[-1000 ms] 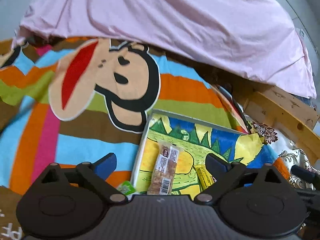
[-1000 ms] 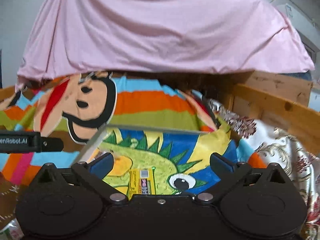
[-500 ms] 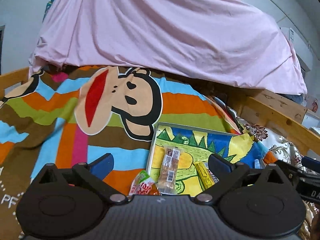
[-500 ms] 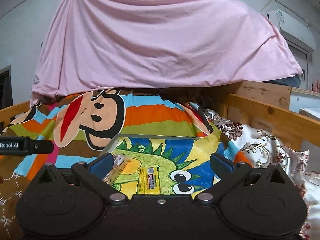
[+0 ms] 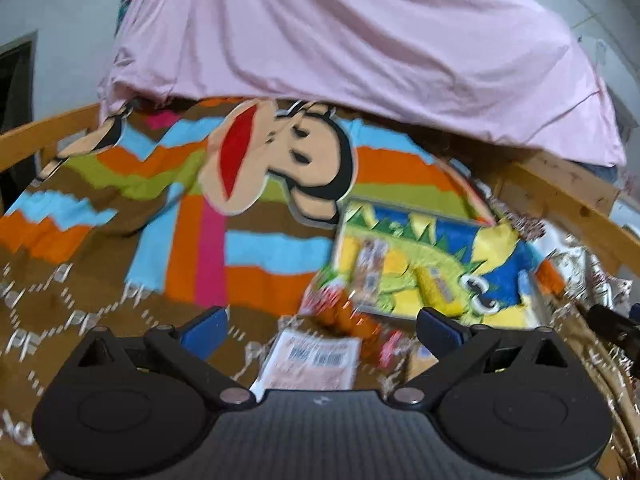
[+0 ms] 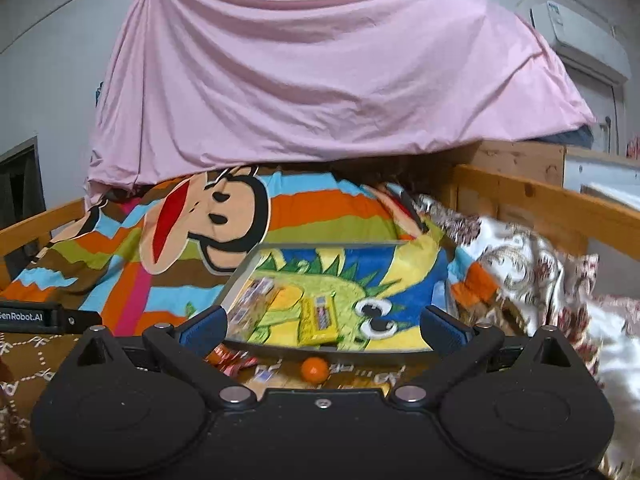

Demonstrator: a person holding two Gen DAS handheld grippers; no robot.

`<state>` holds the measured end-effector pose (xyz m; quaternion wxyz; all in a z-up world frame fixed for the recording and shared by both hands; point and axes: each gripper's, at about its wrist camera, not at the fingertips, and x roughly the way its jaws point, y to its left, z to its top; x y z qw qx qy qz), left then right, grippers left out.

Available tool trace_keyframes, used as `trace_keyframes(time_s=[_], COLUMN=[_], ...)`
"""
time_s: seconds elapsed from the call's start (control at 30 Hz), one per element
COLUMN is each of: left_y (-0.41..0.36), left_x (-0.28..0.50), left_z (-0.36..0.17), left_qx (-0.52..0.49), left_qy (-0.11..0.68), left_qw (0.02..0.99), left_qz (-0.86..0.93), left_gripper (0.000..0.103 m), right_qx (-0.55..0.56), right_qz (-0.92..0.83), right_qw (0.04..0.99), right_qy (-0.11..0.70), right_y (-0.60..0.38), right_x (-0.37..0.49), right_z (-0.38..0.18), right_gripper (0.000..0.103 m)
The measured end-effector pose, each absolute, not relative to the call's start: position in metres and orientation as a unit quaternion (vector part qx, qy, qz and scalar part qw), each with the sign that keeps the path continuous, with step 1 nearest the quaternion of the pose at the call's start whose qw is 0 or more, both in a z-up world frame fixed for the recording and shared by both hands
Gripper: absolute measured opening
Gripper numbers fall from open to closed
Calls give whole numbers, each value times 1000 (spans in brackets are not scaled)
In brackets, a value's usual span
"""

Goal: Organize snacks
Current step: 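Lift both tools out of the tray back over the snacks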

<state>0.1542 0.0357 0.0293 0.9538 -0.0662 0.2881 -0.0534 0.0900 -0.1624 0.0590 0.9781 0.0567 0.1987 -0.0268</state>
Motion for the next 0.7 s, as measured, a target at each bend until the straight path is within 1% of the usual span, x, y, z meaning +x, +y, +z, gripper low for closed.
trace_keyframes(time_s=[0.2,0.4,0.7], left_y=[54,54,64], left_x=[147,145,175], left_z=[20,7,-16], left_qx=[-101,-73,-99], left_qy=[345,408,509], left_qw=[932,910,855], left_qz=[-38,4,-10], left_gripper=[102,102,102], right_qx=[73,96,62], right_qz=[-12,21,57], right_qw=[964,940,918], right_qy=[254,327,389], right_y=[-147,-127,-96], right_x=[76,74,80], right_z=[47,26,4], right_gripper=[102,102,102])
